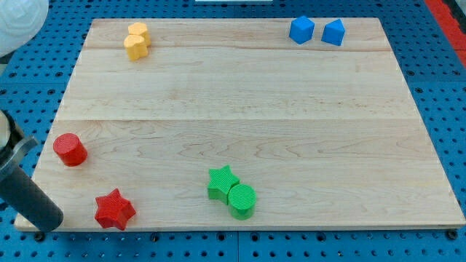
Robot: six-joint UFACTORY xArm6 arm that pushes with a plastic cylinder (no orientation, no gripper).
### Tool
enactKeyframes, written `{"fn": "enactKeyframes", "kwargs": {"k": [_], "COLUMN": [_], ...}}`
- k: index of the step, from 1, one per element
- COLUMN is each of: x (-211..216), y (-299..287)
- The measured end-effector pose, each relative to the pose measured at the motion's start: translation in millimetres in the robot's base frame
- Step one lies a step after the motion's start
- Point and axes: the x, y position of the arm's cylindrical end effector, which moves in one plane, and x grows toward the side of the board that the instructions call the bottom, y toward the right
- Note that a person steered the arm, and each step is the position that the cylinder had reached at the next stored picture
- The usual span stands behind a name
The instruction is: Move red star towards center
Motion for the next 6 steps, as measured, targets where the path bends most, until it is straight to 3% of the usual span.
{"fn": "enactKeyframes", "kwargs": {"k": [2,3,4,5,6], "x": [-11,-17,-51,-90,-125], "y": [156,168,151,192,189]}}
